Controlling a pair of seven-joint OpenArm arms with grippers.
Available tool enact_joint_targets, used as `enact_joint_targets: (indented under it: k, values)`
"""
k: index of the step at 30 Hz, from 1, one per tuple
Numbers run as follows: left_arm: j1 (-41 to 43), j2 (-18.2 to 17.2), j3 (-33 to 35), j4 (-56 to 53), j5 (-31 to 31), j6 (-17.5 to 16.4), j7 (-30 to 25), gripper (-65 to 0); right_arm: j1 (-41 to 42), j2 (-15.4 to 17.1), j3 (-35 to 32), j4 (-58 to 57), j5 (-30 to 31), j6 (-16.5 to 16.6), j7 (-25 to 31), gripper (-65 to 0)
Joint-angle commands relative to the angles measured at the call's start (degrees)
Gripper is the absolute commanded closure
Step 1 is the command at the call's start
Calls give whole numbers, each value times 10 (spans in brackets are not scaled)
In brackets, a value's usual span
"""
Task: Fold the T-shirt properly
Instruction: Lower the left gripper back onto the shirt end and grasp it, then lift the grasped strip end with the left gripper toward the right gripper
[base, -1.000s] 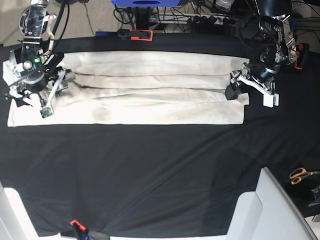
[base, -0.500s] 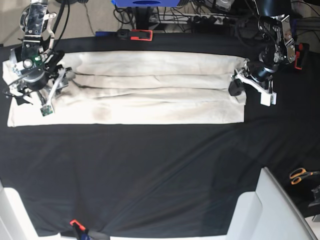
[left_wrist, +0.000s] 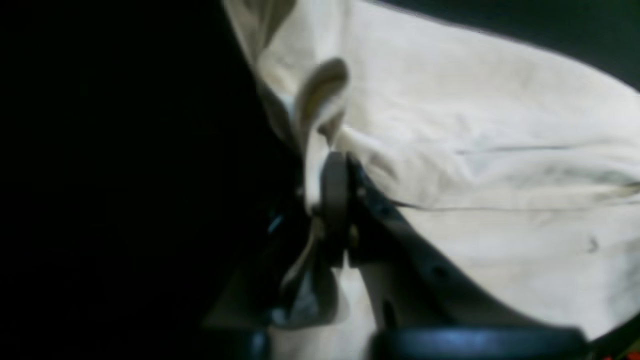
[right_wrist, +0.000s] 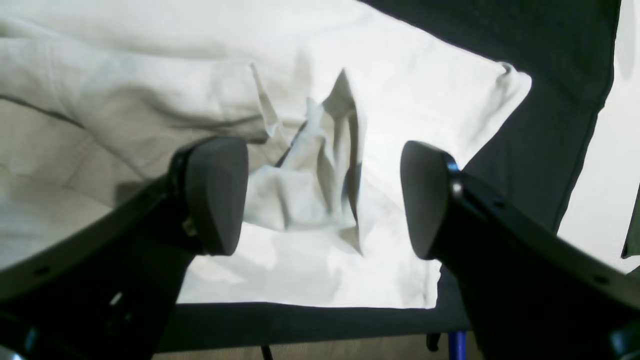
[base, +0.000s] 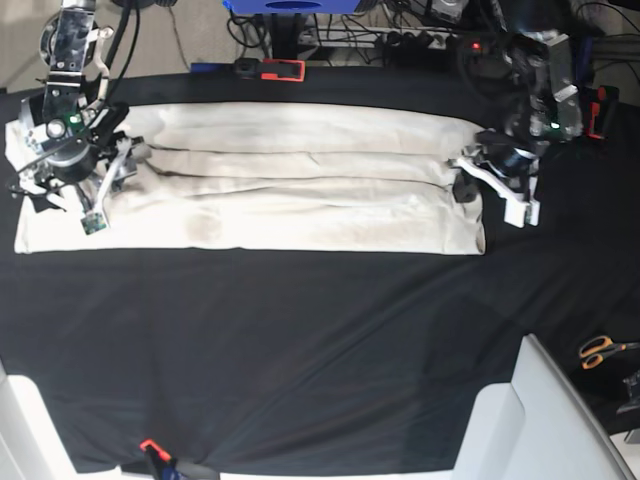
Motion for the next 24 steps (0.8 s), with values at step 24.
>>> enact_joint_targets:
  k: [24]
  values:
    - [43,92,317,204,135,186,-7,0,16,5,4,9,-1,-3,8,-452]
